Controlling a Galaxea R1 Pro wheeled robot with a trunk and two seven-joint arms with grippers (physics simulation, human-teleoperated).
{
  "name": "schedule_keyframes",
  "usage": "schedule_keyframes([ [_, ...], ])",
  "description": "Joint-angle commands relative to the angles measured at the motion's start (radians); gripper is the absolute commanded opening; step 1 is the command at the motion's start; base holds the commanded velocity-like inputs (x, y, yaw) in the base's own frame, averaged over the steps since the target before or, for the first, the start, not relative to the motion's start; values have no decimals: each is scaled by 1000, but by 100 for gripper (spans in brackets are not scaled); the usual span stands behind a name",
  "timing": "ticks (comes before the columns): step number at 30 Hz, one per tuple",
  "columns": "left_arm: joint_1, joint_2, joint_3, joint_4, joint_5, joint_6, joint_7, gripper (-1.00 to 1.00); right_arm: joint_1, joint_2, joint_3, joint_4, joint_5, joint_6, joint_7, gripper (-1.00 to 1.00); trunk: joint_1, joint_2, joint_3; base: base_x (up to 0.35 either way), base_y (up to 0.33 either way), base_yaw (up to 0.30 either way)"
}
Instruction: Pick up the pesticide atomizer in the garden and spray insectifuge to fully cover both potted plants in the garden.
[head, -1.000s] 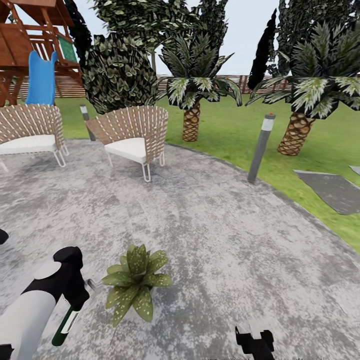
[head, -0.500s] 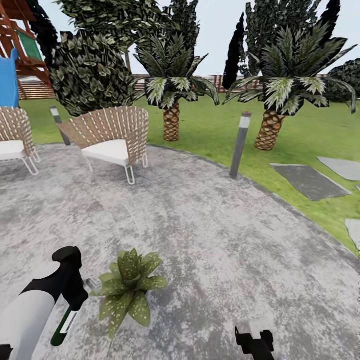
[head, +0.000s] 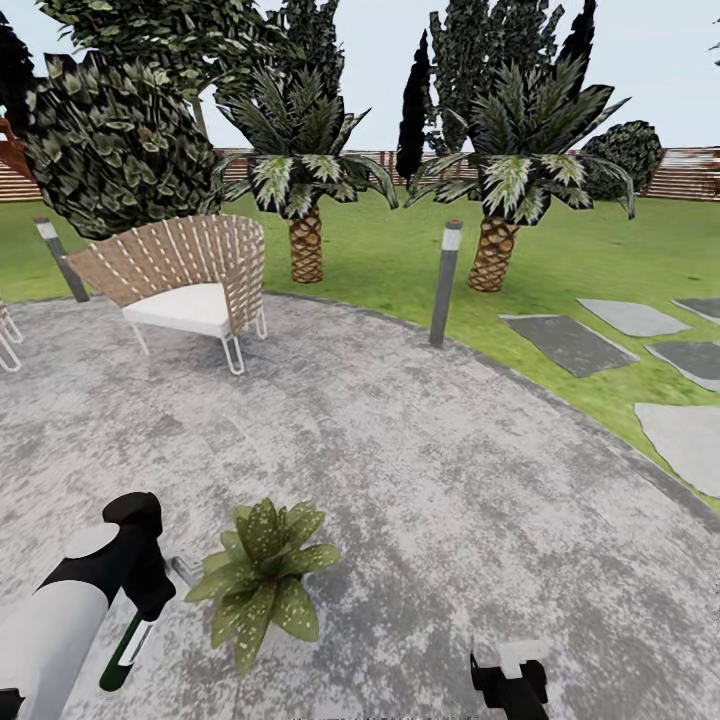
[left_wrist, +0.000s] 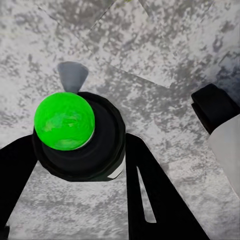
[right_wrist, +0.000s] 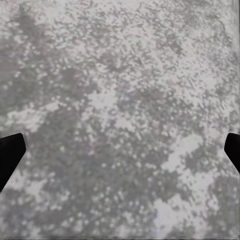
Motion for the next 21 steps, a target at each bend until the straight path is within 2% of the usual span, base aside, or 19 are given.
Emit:
schedule_keyframes([
  [1,0,0,2,-1,-8,11,-9,-100,-1,0,8,1,0,-2,-8,100,0,0,-1,-81,297,-271],
  [7,1,0,2,-1,-9,10,-10,-100,-1,0,8,1,0,-2,-8,100,0,0,-1,-26,293,-270],
  [10,1,-2,1,4,-12,8,-9,-100,-1,0,8,1,0,-2,-8,100,0,0,-1,-49,94,-191],
  [21,-14,-2,-4,-12,-15,2,-12,-100,-1,1,8,1,0,-2,-8,100,0,0,-1,-2,4,-11],
])
